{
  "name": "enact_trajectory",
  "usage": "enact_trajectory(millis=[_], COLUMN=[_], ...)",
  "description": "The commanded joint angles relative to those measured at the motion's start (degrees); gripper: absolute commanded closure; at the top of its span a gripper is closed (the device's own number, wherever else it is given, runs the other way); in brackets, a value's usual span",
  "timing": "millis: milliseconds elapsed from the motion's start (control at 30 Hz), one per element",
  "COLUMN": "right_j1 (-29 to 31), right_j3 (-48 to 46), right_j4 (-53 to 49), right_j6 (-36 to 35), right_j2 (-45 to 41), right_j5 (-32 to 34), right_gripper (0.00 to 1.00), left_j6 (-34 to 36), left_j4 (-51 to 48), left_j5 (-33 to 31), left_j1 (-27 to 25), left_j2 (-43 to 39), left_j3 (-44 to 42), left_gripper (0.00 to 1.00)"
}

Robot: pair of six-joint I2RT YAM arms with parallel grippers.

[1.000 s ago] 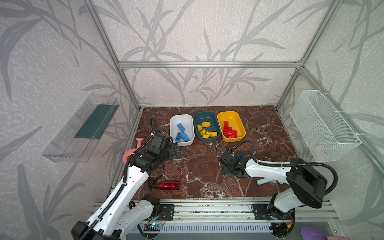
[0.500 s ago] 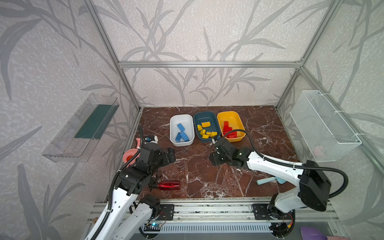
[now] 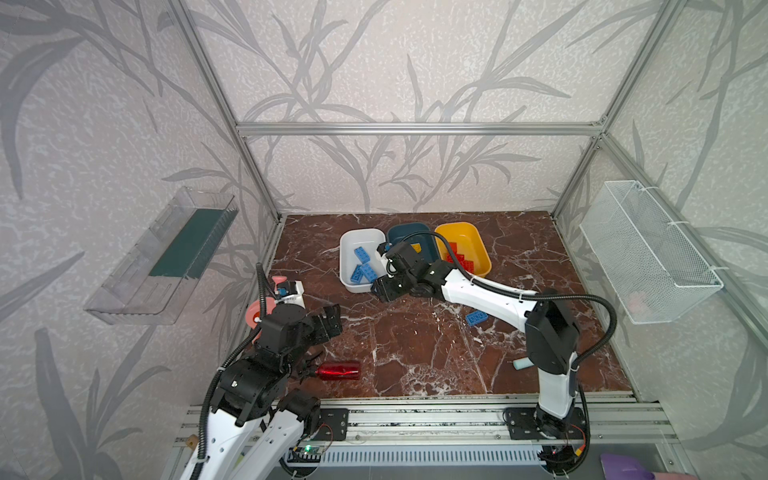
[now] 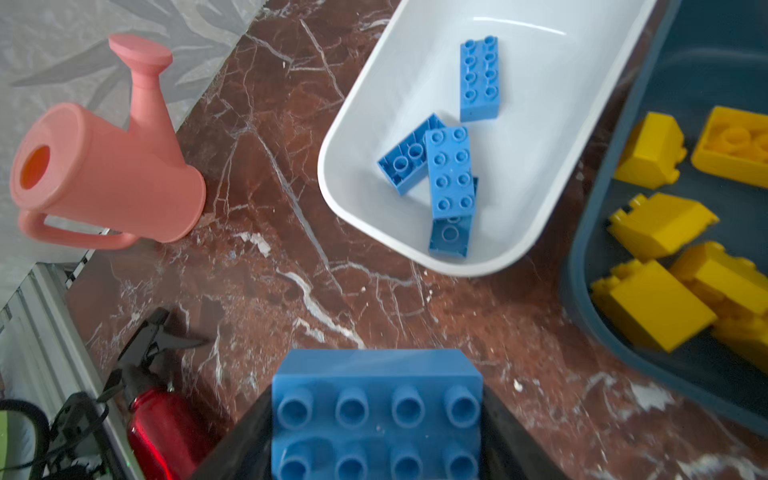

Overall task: Sort the legos into containers by color
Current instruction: 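Carry the blue 2x4 brick with the right gripper over the white tub, then open the right gripper to drop the brick into the white tub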

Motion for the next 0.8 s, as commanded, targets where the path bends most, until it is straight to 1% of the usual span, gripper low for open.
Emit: enact_trajectory(millis=[0,167,400,533,767], right_j1=[-0.5,-1.5,-2.2,-2.3,-2.9], right_j3=[7.0,17.9,31.1,34.2,34.5], right_j4=[-3.7,-7.9,-14.2,-15.6,-14.8], right_j6=[-1.3,-1.8,-1.1,-1.2,-1.1], right_j2=[5.1,13.6,22.2,23.6,22.0], right_j5=[-2.4,-2.2,-1.7,-1.4,-1.9], right_gripper=[0.43,0.43,0.36,0.3,0.16], left_j6=[1.2,1.6,2.1,2.1,2.3], left_j4=[-0.2,0.2,0.5,0.5,1.1], left_j5=[-1.1,0.4,1.3,1.4,3.0], left_j1=[-0.2,-0.2,-0.2,-0.2,-0.2], left_j2=[-0.3,0.5,1.1,1.0,2.5], left_j3=[-0.4,-0.6,-0.5,-0.6,-0.8], left_gripper=[0.03,0.02,0.02,0.02,0.03])
